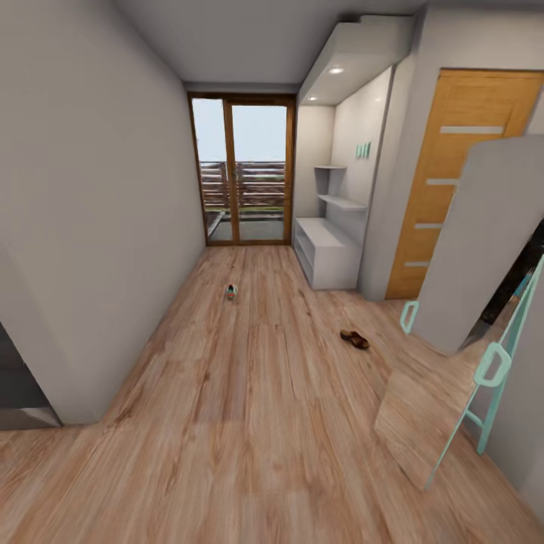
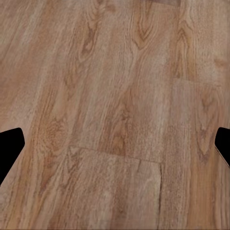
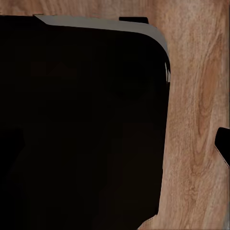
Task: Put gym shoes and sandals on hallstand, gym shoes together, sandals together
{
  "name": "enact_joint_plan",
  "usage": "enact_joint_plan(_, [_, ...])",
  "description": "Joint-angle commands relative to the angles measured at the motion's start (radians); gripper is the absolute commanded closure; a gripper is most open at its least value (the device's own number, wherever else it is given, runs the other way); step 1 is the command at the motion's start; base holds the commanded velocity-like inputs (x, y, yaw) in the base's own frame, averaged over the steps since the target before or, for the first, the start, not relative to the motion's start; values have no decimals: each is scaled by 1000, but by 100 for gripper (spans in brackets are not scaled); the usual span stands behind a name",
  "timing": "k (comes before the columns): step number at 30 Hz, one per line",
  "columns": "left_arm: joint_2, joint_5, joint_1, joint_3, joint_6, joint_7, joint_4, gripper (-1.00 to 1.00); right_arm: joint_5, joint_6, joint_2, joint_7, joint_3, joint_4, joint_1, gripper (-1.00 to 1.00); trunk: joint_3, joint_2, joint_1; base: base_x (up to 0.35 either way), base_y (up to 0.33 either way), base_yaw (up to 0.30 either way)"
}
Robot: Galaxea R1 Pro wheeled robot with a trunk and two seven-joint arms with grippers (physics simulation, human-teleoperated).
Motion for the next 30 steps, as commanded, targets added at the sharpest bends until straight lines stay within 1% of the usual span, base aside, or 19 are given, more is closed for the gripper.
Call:
enact_joint_plan(1, [0, 6, 0, 0, -3, 0, 0, -100, 0, 0, 0, 1, 0, 0, 0, -100, -1, 0, 1, 344, 0, 0])
enact_joint_plan(30, [0, 6, 0, -1, -2, 0, 0, -100, 0, 0, 0, 1, 1, 0, 0, -100, -1, 0, 1, 344, 0, 0])
